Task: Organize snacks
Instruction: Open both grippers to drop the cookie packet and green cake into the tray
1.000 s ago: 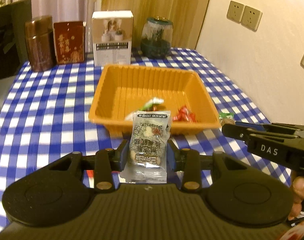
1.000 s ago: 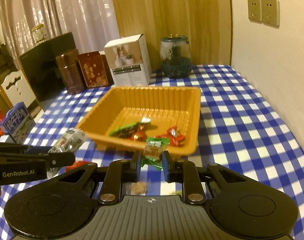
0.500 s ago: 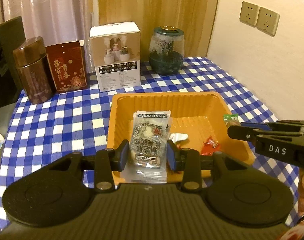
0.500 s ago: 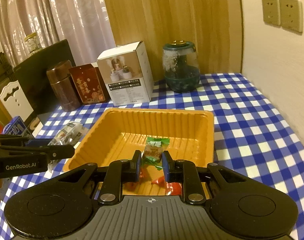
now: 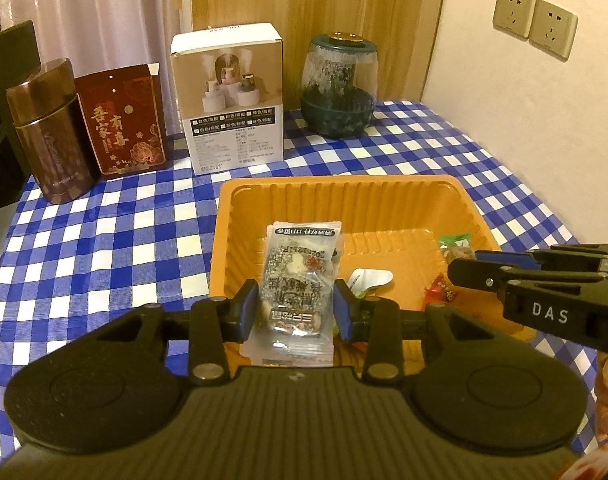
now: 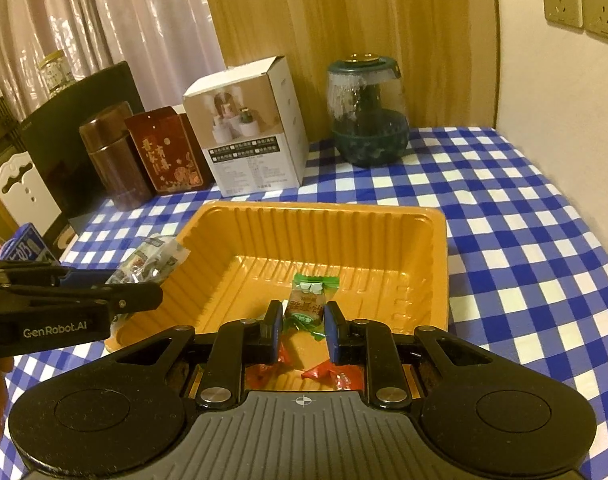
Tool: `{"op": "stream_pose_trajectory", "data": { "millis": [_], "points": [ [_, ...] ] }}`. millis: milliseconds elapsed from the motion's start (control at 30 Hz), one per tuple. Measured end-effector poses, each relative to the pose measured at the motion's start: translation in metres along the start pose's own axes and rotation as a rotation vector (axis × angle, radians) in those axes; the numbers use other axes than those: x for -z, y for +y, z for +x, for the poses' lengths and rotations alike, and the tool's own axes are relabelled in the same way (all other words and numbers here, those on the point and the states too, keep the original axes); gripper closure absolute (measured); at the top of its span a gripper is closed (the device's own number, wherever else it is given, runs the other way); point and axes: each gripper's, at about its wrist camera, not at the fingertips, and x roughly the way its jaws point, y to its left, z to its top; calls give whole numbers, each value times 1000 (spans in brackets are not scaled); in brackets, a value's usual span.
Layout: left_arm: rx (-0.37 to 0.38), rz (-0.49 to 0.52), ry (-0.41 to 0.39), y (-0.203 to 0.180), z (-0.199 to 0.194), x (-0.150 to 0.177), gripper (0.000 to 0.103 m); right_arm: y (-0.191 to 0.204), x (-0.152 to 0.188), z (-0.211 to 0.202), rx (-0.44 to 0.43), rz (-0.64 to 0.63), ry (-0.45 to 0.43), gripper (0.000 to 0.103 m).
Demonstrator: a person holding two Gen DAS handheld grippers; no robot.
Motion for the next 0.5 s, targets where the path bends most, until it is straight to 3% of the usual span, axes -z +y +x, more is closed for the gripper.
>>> {"op": "stream_pose_trajectory", "data": {
  "millis": [300, 333, 367, 500],
  "points": [
    [-6, -6, 4, 2, 11, 1, 66, 0, -2, 4, 7, 1, -2, 80],
    [-13, -8, -5, 2, 11, 1, 62, -1, -2, 5, 7, 3, -1, 81],
    [-26, -14, -14, 3, 11, 1, 50, -1, -2, 5, 8, 6, 0, 81],
    [-24, -41, -37, 7, 7, 0, 47, -1, 0, 4, 11, 6, 1, 80]
  ]
}}
